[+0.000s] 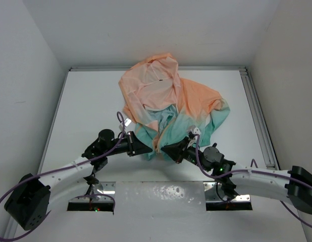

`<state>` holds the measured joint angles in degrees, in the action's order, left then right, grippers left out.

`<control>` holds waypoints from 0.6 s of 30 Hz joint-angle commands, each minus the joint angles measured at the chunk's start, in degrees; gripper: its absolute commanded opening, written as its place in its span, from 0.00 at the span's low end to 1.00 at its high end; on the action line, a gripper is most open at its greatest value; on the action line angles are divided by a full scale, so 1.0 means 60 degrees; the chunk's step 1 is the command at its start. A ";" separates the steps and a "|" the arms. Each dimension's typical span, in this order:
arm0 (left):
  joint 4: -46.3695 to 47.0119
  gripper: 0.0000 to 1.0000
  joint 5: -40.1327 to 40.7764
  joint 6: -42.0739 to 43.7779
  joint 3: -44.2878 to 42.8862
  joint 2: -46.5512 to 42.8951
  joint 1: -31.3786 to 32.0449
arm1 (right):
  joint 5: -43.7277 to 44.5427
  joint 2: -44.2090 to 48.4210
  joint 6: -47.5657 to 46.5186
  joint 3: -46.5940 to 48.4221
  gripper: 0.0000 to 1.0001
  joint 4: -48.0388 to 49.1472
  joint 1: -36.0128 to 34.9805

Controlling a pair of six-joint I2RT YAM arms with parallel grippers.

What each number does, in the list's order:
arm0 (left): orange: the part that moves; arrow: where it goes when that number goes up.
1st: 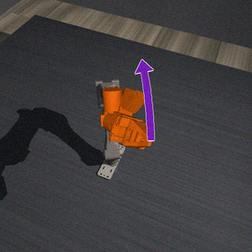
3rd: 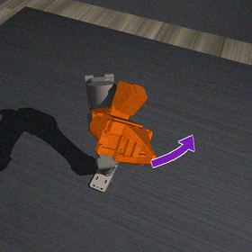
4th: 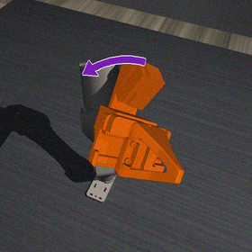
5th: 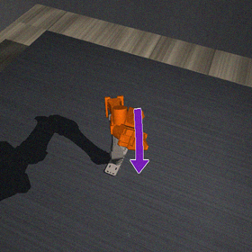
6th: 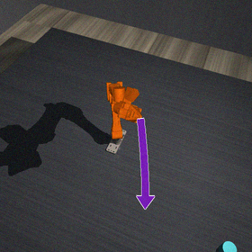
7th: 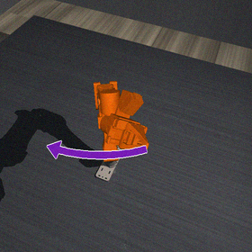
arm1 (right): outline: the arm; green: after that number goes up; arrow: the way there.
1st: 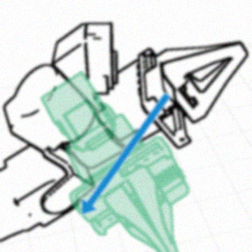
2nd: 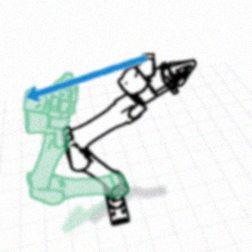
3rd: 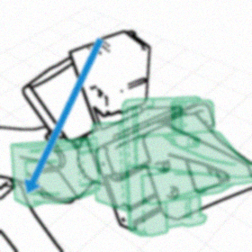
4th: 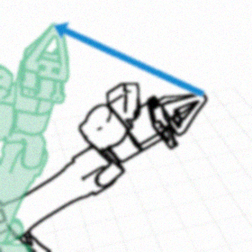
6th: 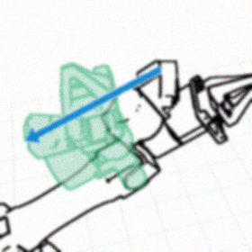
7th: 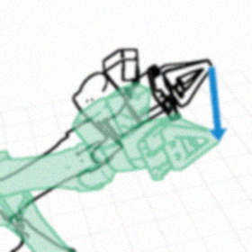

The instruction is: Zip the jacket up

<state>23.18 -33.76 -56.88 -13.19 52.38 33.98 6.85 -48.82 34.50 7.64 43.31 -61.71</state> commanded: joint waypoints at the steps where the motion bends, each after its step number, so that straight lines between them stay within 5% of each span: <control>1: 0.0341 0.00 0.0001 0.0076 -0.0438 -0.0190 -0.0082 | -0.0043 -0.0066 -0.0023 0.0104 0.00 0.0238 -0.0012; 18: 0.0502 0.00 -0.0320 0.0003 -0.0512 -0.0190 -0.0082 | 0.0132 0.0021 -0.0140 0.0104 0.00 0.0091 -0.0012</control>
<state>23.75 -34.39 -57.10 -14.72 52.36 33.98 6.90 -49.10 34.48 7.64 41.47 -61.71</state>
